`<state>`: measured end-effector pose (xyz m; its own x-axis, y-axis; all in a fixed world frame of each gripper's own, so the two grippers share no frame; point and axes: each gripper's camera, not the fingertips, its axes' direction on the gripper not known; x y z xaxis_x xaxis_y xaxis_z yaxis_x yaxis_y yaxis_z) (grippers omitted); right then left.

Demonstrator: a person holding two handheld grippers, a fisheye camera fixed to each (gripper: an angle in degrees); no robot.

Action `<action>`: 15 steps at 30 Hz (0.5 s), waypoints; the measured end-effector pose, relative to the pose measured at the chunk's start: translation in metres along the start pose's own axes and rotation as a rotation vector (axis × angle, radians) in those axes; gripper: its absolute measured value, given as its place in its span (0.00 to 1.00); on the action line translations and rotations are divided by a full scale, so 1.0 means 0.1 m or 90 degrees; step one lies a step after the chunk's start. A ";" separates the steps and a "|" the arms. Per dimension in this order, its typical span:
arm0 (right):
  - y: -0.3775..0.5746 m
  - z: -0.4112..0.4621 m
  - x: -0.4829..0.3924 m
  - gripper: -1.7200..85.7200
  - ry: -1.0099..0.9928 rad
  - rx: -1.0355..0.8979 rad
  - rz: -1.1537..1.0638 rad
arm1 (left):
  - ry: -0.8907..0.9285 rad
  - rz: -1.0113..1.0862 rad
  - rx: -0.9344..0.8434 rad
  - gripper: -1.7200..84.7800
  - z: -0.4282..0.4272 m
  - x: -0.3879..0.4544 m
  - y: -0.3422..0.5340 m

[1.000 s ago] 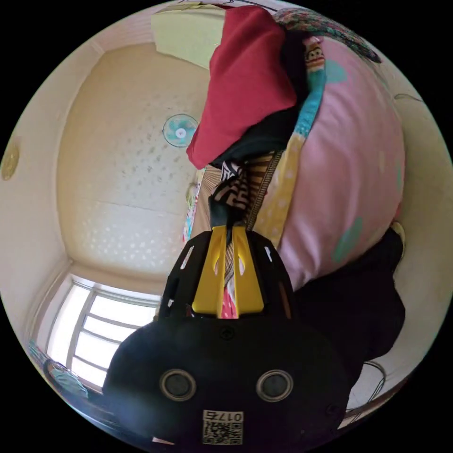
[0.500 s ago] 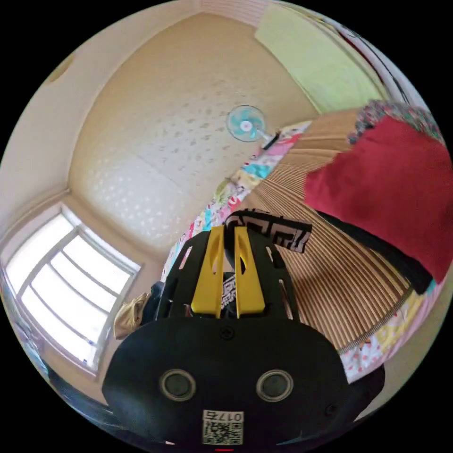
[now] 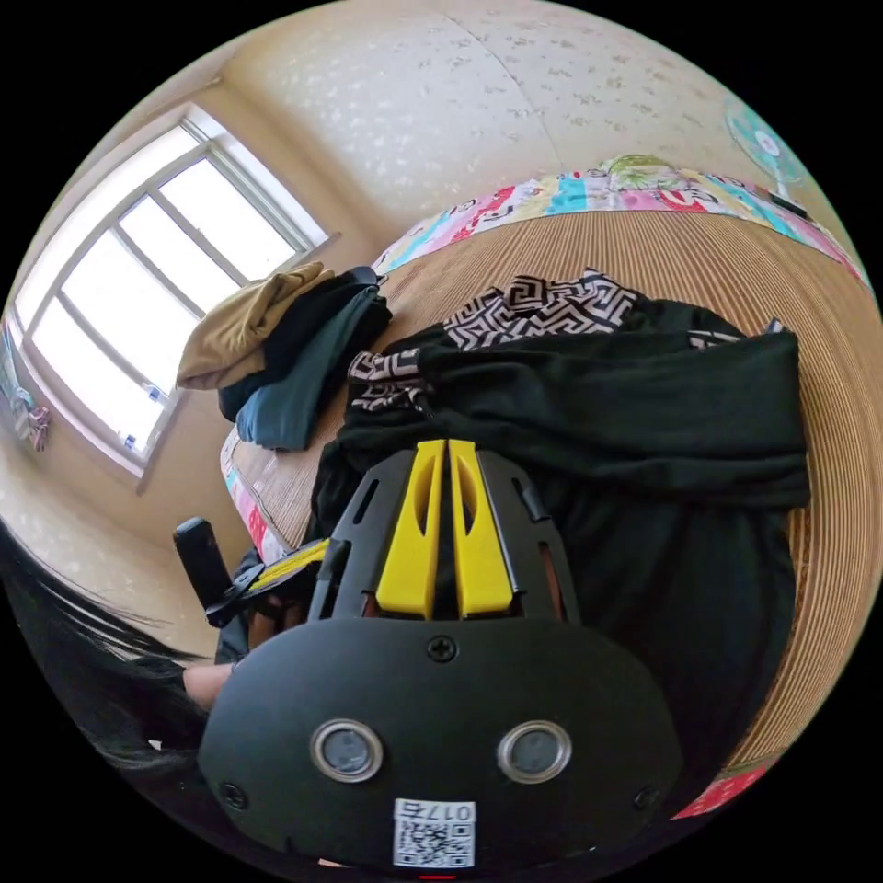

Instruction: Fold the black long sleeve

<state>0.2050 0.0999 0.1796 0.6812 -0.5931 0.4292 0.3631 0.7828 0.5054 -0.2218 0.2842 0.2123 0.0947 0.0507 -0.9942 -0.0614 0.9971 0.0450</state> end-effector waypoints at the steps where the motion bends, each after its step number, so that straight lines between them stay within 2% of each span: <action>1: 0.07 -0.04 0.04 0.04 -0.003 0.009 0.003 | -0.003 0.000 0.000 0.01 0.00 0.01 0.00; 3: 0.30 -0.25 0.18 0.04 0.036 0.050 0.002 | -0.020 0.004 -0.008 0.01 0.02 0.06 -0.03; 6: 0.39 -0.40 0.26 0.06 0.123 0.061 -0.008 | -0.036 0.017 0.001 0.01 0.02 0.11 -0.01; 8: 0.35 -0.38 0.22 0.07 0.136 0.059 -0.028 | -0.036 0.012 0.004 0.01 0.02 0.11 0.00; 13: 0.24 0.17 -0.26 0.10 0.103 0.032 -0.118 | -0.026 0.002 0.005 0.01 0.01 0.09 0.01; 15: 0.21 0.66 -0.57 0.10 0.064 0.003 -0.171 | -0.024 0.002 0.006 0.01 0.00 0.09 0.03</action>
<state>0.1313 0.1376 0.2151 0.6207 -0.7571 0.2039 0.5362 0.5996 0.5942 -0.2206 0.2874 0.2037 0.1315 0.0565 -0.9897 -0.0523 0.9974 0.0500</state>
